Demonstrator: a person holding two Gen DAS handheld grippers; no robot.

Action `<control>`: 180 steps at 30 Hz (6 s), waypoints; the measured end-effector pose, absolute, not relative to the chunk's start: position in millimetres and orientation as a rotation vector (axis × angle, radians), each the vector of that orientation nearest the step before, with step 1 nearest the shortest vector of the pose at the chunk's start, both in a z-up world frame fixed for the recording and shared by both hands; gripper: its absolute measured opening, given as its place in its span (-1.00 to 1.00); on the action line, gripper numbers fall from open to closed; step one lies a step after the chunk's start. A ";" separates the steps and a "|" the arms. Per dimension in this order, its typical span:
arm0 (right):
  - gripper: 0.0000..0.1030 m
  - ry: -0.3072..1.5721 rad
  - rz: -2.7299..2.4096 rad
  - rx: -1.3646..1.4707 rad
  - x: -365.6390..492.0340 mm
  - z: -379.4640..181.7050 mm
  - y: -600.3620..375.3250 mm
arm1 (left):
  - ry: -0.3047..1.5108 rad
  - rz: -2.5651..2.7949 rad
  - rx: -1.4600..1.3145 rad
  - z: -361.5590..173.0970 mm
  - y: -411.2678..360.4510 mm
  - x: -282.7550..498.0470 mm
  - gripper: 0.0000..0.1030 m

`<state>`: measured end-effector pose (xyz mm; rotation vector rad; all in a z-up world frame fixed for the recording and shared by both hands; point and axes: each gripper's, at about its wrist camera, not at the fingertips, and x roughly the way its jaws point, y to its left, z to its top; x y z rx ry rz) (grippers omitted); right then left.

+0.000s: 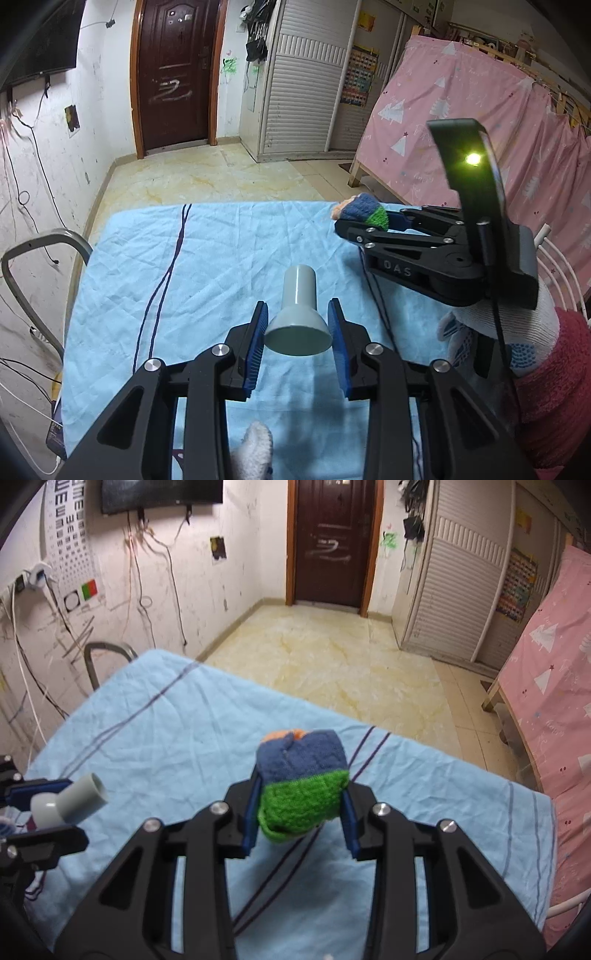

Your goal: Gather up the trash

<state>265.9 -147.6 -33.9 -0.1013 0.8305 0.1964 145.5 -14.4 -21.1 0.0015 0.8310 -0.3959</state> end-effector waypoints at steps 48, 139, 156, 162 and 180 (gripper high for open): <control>-0.32 0.564 -0.253 0.284 38.9 -13.0 -452.6 | 0.776 -0.755 0.256 10.0 -301.3 81.1 -0.53; 0.88 0.493 0.080 0.131 100.4 16.6 -271.8 | 0.523 -0.196 -0.040 24.0 -89.3 105.1 0.17; 0.88 0.503 0.127 0.093 110.2 15.7 -242.4 | 0.528 -0.119 -0.077 19.8 -55.8 108.9 0.17; 0.88 0.508 0.135 0.087 112.0 14.7 -237.8 | 0.536 -0.071 -0.084 18.6 -50.9 111.9 0.17; 0.88 0.514 0.138 0.083 113.9 13.3 -236.0 | 0.544 -0.030 -0.099 12.2 -45.0 115.8 0.17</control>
